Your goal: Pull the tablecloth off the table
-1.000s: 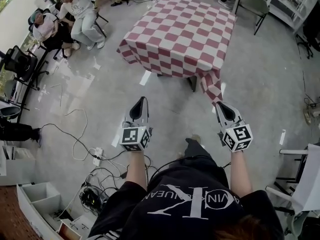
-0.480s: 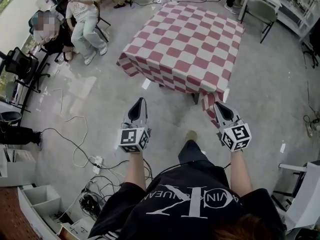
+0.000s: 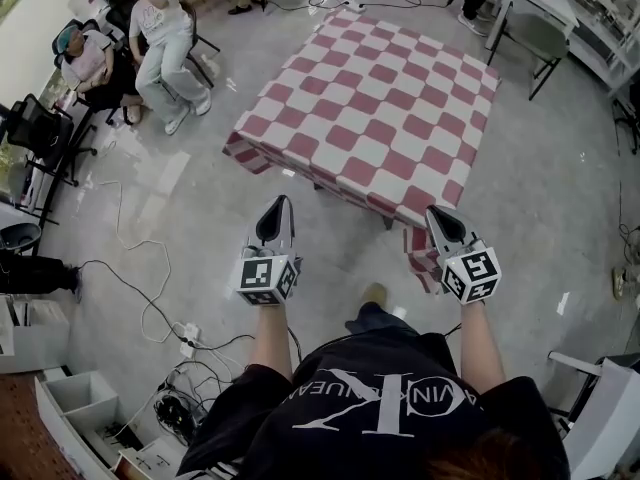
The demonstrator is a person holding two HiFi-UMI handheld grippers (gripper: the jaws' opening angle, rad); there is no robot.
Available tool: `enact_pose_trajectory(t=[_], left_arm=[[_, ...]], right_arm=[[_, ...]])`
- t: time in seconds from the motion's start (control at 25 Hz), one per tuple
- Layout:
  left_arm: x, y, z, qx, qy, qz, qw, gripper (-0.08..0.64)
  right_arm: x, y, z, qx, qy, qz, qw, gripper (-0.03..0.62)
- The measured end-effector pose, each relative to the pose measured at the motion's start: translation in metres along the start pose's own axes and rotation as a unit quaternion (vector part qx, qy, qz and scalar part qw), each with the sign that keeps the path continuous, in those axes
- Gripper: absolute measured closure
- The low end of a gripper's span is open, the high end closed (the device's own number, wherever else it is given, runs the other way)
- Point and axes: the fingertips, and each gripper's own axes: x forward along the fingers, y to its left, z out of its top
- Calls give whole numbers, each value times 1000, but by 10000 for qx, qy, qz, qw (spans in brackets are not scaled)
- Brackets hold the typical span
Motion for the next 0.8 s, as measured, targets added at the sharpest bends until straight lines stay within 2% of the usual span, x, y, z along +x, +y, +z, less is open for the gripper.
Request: enact_pose_trajectory(t=[0.36, 0.6, 0.8], left_arm=[[68, -3, 0, -20, 13, 45, 10000, 548], [94, -6, -2, -124, 72, 10, 9999, 548], [115, -7, -6, -39, 189, -112, 9998, 548]], right_arm=[[39, -56, -2, 3, 159, 123, 9998, 578], [50, -74, -7, 100, 247, 182, 9995, 578], [59, -86, -14, 207, 351, 142, 9991, 578]])
